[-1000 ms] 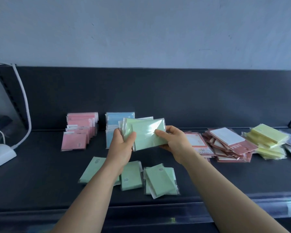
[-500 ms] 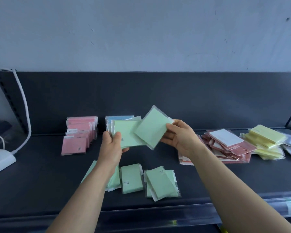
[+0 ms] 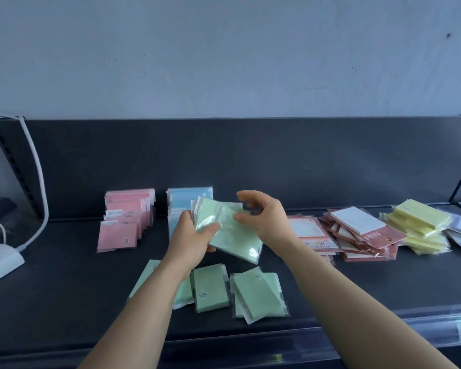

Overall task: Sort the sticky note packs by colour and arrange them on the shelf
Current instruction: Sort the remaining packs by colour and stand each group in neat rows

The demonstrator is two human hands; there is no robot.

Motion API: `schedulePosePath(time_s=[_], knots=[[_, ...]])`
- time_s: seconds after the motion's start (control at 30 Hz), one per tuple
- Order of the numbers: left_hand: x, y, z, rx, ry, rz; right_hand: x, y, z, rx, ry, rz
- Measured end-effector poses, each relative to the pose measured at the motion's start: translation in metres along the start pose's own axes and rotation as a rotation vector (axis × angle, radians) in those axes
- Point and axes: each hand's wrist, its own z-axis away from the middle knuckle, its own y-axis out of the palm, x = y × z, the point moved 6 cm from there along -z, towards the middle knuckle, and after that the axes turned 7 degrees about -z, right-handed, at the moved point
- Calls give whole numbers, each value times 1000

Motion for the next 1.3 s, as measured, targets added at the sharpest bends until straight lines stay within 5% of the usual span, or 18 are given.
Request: schedulePosePath(time_s=[0.17, 0.37, 0.53, 0.7, 0.9, 1.2, 1.3], knots=[[12, -14, -4, -93, -13, 262, -33, 3, 9, 31, 305, -94], [1, 9, 2, 134, 46, 271, -29, 20, 7, 225, 257, -225], [10, 20, -5, 252, 37, 135, -52, 6, 5, 143, 290, -296], [11, 38, -18, 185, 27, -234, -67, -20, 3, 10, 329, -225], [1, 68, -32, 214, 57, -348, -71, -54, -4, -82, 346, -208], [6, 66, -43, 163, -2, -226, -75, -60, -14, -77, 276, -12], [10, 56, -39, 171, -27, -180, -77, -56, -15, -132, 316, -134]])
